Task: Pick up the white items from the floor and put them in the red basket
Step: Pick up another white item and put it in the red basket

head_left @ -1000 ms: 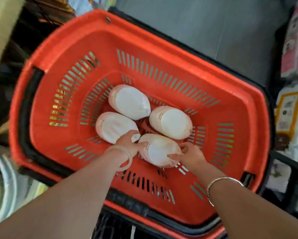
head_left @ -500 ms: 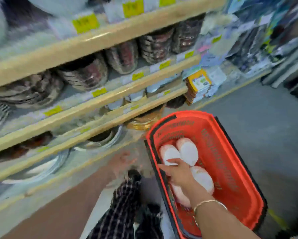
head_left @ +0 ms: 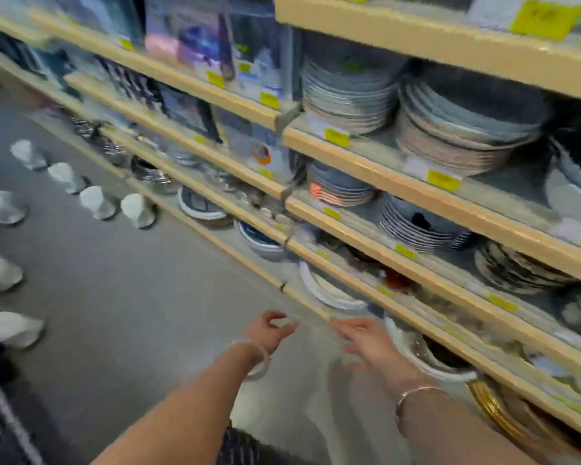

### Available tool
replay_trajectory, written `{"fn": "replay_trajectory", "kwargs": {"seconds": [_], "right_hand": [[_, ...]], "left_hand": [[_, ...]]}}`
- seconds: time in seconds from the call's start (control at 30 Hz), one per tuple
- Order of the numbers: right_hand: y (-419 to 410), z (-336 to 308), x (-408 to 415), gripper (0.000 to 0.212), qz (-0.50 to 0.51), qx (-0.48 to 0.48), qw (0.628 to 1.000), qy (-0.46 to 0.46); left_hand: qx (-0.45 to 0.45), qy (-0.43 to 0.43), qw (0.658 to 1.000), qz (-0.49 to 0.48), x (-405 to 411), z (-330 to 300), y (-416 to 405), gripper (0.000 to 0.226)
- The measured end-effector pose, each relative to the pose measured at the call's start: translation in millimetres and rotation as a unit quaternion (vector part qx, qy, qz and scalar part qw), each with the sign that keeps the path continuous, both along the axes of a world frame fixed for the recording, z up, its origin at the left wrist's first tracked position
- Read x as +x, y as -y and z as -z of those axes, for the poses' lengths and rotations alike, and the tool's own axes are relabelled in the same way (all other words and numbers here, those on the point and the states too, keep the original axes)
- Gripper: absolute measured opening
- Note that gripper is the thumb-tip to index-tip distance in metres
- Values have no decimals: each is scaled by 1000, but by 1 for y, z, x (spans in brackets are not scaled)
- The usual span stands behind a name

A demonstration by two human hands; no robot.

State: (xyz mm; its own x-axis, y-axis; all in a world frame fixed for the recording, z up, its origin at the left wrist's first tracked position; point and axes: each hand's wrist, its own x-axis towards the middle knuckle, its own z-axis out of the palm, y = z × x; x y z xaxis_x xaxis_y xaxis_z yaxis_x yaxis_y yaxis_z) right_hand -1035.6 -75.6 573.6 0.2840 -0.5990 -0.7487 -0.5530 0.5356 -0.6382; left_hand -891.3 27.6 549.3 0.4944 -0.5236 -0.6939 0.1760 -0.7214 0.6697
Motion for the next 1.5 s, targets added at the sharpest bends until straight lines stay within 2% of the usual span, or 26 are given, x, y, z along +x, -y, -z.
{"fn": "replay_trajectory", "kwargs": {"seconds": [0.13,0.27,0.43,0.53,0.7,0.8,0.9,1.03,1.2,1.27,1.4,1.5], "right_hand": [[-46,-6,158,23,-102,0,995,3],[-100,-25,294,18,-224,12,974,22],[-150,-37,406,31,-329,28,944,25],[-171,-33,474,48,-379,31,924,22],[-202,-27,603,51,-474,22,880,19],[-220,-29,676,46,-540,13,842,6],[-243,-24,744,51,-590,-8,807,3],[-300,-10,814,54,-644,1,765,-27],[-378,27,882,45,-670,46,739,-49],[-405,51,911,44,-654,61,750,-72],[-449,100,966,59,-617,64,777,-108],[-472,140,1001,59,-599,93,784,-130]], "left_hand": [[3,25,993,-112,127,-6,-79,42],[18,57,979,-194,236,-19,-158,43],[0,45,959,-280,315,-32,-214,41],[-5,32,940,-339,358,-30,-242,40],[0,33,880,-475,451,-19,-294,37],[5,35,833,-551,497,-13,-323,38],[-11,28,785,-618,540,-13,-346,37],[-12,1,759,-651,586,-7,-382,35],[9,-20,742,-670,654,24,-441,36],[22,-36,751,-659,691,44,-470,38],[52,-58,781,-619,769,82,-514,41],[87,-71,797,-594,819,116,-535,42]]}}
